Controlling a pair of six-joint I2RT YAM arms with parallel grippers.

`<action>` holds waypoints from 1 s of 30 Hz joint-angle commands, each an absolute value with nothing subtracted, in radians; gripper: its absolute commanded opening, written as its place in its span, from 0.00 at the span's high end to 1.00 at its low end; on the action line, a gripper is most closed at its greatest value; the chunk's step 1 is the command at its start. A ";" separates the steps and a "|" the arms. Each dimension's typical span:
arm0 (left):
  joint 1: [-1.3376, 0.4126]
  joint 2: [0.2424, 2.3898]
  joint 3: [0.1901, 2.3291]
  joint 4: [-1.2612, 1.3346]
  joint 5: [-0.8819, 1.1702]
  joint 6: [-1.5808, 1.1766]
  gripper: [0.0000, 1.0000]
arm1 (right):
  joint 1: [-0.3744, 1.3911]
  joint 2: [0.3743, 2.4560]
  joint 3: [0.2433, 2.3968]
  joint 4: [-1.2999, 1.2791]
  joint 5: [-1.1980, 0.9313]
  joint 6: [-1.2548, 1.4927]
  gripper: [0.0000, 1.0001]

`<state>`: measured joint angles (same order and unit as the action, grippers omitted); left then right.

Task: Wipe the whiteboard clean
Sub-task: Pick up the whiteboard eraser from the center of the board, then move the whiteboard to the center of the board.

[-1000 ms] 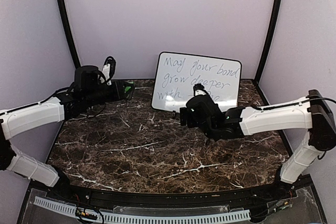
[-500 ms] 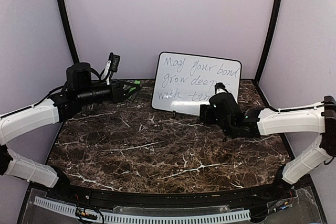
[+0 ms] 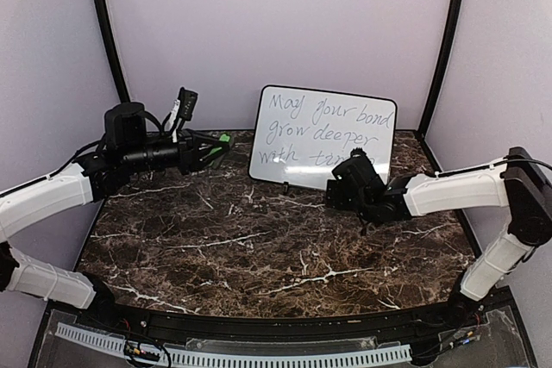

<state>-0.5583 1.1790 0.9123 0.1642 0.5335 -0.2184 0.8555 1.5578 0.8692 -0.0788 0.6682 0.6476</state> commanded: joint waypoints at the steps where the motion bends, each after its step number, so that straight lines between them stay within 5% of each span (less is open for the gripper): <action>1: -0.555 1.146 0.859 0.216 0.512 -0.205 0.69 | 0.830 1.607 0.935 -0.126 0.633 0.753 0.04; 30: -0.489 1.097 0.815 0.272 0.439 -0.275 0.69 | 0.804 1.977 1.198 -0.238 0.660 0.882 0.35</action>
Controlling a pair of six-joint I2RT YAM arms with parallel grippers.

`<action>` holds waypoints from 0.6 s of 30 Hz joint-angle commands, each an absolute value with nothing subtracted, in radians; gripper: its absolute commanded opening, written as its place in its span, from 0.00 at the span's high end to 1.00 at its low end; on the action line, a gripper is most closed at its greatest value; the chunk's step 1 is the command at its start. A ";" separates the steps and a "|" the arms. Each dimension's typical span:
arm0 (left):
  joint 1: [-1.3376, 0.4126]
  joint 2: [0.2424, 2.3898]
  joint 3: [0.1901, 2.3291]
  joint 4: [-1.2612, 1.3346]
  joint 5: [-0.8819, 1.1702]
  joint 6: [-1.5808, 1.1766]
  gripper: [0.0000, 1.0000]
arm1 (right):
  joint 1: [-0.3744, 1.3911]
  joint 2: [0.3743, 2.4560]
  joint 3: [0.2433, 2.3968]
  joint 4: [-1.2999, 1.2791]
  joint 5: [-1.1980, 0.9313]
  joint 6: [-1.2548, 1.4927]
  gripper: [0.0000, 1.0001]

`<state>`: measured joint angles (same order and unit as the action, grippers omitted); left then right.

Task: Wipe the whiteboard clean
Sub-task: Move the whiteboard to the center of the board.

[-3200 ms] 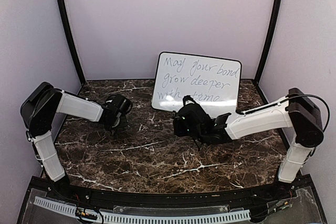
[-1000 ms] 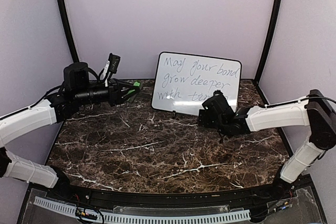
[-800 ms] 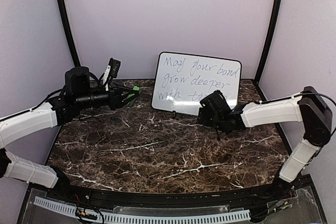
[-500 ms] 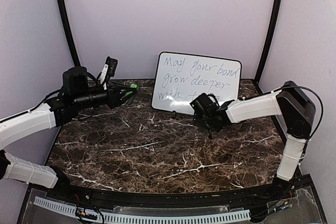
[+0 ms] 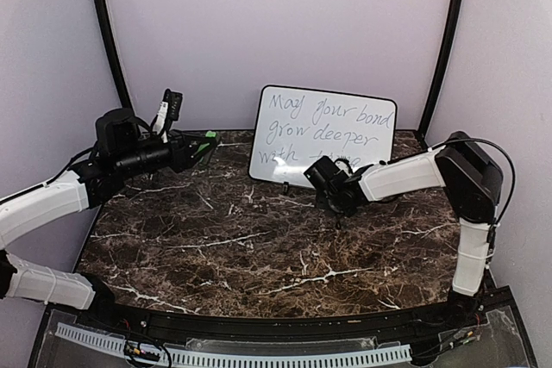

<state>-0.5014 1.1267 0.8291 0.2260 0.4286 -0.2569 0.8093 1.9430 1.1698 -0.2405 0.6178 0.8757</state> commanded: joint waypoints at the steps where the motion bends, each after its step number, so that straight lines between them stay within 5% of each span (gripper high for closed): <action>1: -0.486 1.097 0.814 0.272 0.440 -0.275 0.69 | 0.805 1.983 1.198 -0.230 0.662 0.882 0.36; 18: -0.455 1.123 0.811 0.291 0.468 -0.304 0.69 | 0.805 2.025 1.208 -0.160 0.733 0.829 0.62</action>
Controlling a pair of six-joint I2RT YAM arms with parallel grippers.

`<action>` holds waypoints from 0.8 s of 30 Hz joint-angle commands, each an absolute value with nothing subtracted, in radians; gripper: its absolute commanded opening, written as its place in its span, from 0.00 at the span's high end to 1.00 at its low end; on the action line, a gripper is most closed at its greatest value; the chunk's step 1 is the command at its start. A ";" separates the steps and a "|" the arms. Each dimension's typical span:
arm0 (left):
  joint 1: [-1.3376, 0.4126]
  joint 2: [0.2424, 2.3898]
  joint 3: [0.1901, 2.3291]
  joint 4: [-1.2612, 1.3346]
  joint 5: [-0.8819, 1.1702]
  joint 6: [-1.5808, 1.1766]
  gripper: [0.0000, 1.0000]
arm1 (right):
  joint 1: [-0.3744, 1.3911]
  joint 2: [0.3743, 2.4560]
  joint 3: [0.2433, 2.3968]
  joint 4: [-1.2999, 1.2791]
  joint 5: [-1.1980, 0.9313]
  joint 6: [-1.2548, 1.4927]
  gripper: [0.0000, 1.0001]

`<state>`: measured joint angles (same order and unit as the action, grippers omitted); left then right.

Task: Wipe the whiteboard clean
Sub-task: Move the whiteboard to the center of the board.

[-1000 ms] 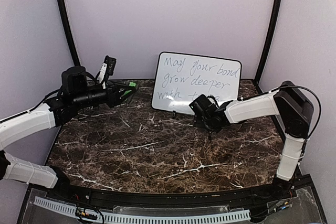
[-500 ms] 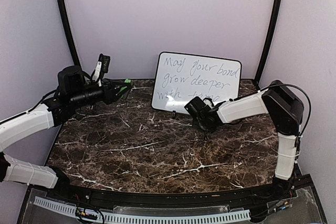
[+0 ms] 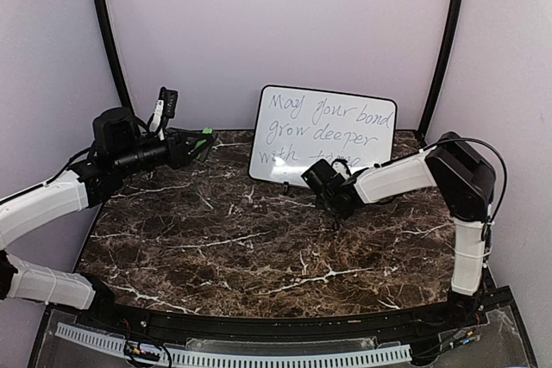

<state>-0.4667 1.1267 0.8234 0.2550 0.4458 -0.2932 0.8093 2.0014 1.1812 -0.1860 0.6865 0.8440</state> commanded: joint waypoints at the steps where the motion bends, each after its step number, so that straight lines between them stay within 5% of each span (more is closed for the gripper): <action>1: -0.454 1.124 0.810 0.292 0.469 -0.305 0.69 | 0.805 2.027 1.210 -0.158 0.733 0.826 0.65; 12: -0.440 1.134 0.811 0.300 0.485 -0.317 0.69 | 0.808 2.022 1.185 -0.134 0.707 0.831 0.99; 24: -0.433 1.133 0.810 0.308 0.489 -0.331 0.69 | 0.936 1.986 1.164 -0.305 0.731 1.090 1.00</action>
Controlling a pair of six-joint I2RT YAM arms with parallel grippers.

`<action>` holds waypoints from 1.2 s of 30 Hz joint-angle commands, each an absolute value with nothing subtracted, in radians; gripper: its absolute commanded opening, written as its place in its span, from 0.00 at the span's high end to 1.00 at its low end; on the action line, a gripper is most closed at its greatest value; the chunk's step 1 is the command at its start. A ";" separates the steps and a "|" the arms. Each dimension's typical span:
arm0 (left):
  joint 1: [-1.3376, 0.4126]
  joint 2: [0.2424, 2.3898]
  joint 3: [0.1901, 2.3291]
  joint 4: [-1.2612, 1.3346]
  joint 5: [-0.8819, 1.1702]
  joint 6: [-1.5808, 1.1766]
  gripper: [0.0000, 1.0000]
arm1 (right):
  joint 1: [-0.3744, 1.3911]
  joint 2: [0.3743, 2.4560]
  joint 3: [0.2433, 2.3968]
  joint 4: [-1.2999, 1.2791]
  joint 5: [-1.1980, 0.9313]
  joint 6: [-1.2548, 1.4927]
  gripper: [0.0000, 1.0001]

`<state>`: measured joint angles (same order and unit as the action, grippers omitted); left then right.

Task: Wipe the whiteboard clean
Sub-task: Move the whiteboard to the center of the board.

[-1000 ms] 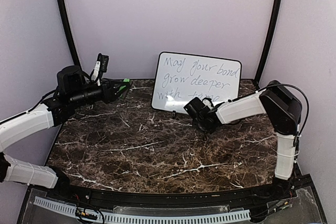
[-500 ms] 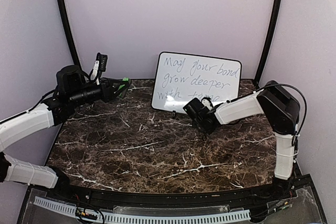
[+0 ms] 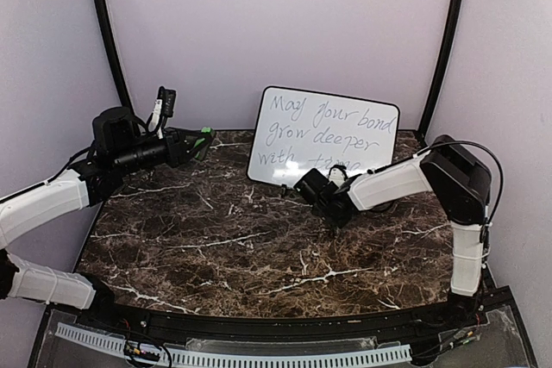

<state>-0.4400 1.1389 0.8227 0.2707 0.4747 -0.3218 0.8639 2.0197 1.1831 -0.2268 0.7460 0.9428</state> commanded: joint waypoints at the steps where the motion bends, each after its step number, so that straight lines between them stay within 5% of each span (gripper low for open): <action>1: -0.433 1.132 0.809 0.308 0.488 -0.331 0.69 | 0.953 1.982 1.160 -0.317 0.730 1.112 1.00; 13: -0.430 1.125 0.804 0.316 0.482 -0.343 0.69 | 1.144 1.988 1.227 -0.582 0.795 1.402 1.00; 17: -0.428 1.124 0.805 0.316 0.479 -0.344 0.69 | 1.154 1.980 1.241 -0.580 0.812 1.355 0.86; 25: -0.413 1.126 0.806 0.319 0.480 -0.350 0.68 | 1.154 1.863 1.181 -0.457 0.705 1.032 0.26; 31: -0.400 1.125 0.806 0.322 0.485 -0.356 0.67 | 1.155 1.646 1.061 -0.304 0.558 0.799 0.03; 36: -0.398 1.127 0.806 0.322 0.483 -0.354 0.67 | 1.067 1.416 1.005 -0.245 0.452 0.586 0.01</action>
<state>-0.4053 1.1385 0.8169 0.2890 0.4744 -0.3519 1.1355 1.5681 1.0306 -0.3557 0.5667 0.8082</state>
